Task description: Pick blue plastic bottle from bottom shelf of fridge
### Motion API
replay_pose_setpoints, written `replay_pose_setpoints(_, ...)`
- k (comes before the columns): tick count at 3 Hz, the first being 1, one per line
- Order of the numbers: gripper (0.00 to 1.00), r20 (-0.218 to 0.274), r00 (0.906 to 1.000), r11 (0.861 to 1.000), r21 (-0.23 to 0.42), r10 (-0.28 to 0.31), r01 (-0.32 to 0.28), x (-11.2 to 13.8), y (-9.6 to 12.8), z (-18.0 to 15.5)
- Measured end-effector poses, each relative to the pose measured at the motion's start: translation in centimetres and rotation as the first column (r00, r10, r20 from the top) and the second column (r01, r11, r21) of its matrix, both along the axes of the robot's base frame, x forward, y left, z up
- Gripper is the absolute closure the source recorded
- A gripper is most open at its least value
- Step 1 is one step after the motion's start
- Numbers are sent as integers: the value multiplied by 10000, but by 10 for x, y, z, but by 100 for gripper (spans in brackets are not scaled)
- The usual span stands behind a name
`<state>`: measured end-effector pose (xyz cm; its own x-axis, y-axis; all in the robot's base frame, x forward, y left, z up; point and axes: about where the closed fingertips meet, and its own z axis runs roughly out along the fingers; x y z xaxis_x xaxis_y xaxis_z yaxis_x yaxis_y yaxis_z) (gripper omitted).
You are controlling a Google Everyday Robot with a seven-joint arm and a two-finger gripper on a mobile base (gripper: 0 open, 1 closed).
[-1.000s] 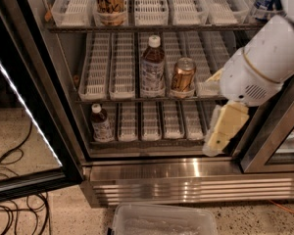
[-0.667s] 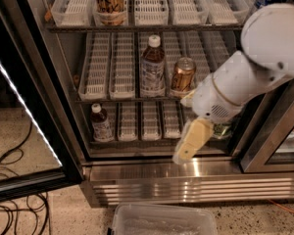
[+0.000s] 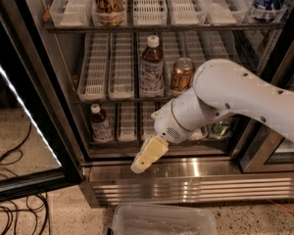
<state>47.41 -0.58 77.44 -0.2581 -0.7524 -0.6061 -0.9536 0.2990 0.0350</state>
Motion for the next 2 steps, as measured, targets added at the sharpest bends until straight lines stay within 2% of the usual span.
replay_pose_setpoints(1,0,390,9991,9997,149,-186,180,10,4,5)
replay_pose_setpoints(2,0,365,9992,9996,237,-158,150,12,10,-3)
